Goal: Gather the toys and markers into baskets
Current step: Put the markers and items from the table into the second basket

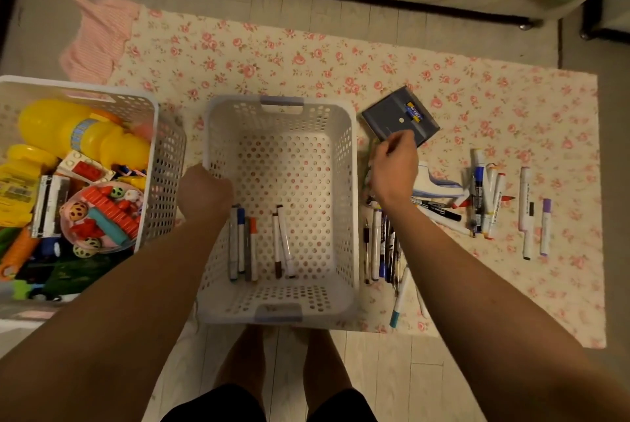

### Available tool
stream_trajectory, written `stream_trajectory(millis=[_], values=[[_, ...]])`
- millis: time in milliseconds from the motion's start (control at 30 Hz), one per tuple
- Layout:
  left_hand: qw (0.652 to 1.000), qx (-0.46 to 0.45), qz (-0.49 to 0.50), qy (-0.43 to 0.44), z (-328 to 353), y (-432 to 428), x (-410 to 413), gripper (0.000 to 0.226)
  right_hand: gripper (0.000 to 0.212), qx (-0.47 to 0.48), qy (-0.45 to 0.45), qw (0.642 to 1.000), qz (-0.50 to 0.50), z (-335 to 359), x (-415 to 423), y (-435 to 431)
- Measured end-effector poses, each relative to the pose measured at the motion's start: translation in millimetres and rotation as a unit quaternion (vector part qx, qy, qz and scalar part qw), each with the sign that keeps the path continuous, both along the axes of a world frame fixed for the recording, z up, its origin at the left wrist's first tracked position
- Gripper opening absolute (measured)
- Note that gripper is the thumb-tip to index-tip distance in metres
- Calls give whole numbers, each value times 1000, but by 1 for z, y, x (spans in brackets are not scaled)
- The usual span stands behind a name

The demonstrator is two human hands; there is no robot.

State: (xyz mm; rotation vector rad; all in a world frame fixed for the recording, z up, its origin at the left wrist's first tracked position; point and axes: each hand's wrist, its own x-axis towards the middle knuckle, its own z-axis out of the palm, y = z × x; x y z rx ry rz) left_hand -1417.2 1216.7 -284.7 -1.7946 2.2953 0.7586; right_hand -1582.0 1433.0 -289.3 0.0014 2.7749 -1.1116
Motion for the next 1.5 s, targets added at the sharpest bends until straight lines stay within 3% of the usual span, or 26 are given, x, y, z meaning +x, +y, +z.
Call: stream_trajectory(millis=[167,300,433,533,700,833,1033,1167,1367,1500], values=[[1000,-3,11,7,0,1,0,31,28,36,-95,990,-99,-16,-39,28],[1000,-4,3,-7,0,0,-1,33,48,2,-210,955,-207,-24,-74,32],[1000,-3,11,-2,1,0,0,34,26,-85,-302,906,-285,-30,-96,36],[1000,10,15,2,0,-1,0,32,19,-100,-294,901,-303,-33,-106,41],[1000,9,19,5,-1,-2,-1,30,32,-127,-308,892,-304,-48,-132,48],[1000,5,20,-3,-1,-1,0,30,27,-128,-311,885,-322,-112,-177,76],[1000,1,23,-3,-2,-2,-2,27,15,-204,-350,864,-299,-60,-157,54],[1000,0,24,-5,-1,-1,-3,27,20,-257,-357,856,-272,-40,-146,47],[999,10,32,-2,0,-1,-3,27,16,-244,-349,868,-255,-25,-146,45],[1000,10,26,0,1,-1,-2,28,11,-239,-293,899,-221,-11,-142,45]])
